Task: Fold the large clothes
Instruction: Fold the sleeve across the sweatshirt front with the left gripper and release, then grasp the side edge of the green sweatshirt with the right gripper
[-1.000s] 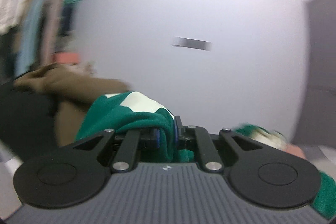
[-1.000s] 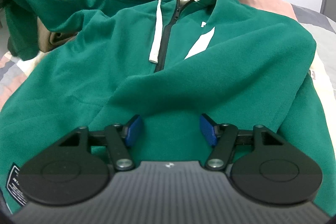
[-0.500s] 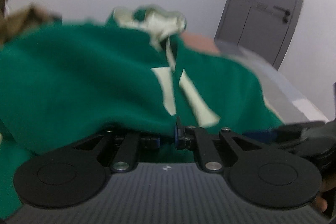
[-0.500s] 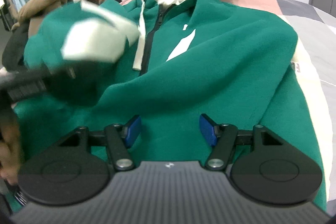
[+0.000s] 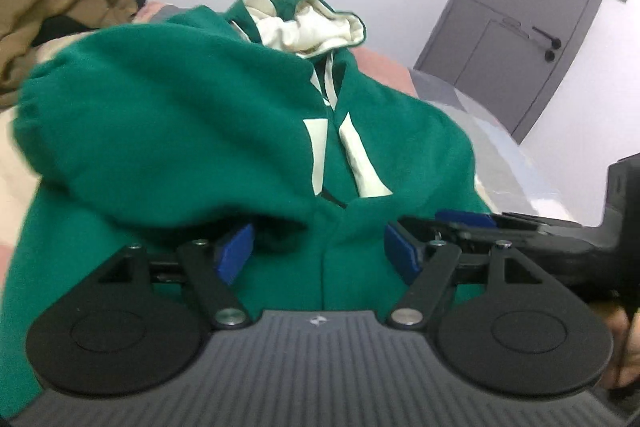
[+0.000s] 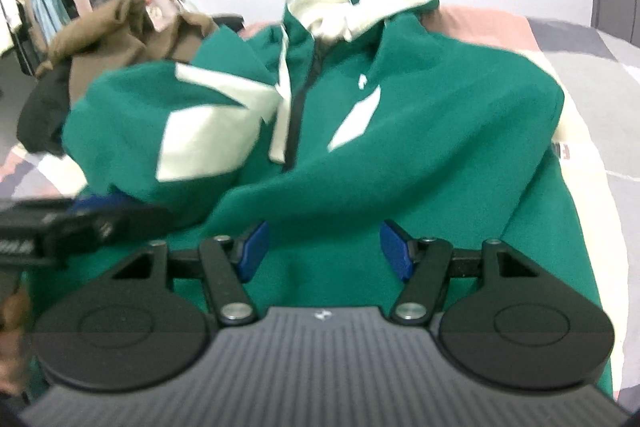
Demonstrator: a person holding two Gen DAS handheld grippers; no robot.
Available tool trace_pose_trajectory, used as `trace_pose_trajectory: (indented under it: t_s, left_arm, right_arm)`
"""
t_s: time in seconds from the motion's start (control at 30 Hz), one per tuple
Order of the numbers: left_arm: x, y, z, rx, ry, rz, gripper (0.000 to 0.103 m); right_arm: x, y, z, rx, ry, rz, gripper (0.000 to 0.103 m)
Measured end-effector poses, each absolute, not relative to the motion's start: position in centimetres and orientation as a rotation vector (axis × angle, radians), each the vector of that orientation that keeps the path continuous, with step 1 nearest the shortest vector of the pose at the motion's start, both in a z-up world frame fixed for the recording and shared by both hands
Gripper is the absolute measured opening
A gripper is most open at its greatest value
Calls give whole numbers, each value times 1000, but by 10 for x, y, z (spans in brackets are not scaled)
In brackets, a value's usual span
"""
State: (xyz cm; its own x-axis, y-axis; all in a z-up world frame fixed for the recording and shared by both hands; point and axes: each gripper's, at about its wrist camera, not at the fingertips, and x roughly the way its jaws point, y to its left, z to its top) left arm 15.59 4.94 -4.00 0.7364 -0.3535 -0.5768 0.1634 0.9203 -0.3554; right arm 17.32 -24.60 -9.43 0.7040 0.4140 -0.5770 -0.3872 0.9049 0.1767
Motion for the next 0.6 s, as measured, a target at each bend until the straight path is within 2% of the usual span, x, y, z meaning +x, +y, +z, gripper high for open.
trace_pose_trajectory:
  t_s: [0.23,0.57,0.6]
  left_arm:
    - [106,90,-10,-392,613,-180,78]
    - [120,153,-11,-448,628,-77,78]
    - [120,161,-11,-460,621,-71,78]
  right_arm:
    - [156,-238,-76,67,503,517,64]
    - [129,-170,-58,-3,423,670,64]
    - [127,-157,-59,-27,423,694,67]
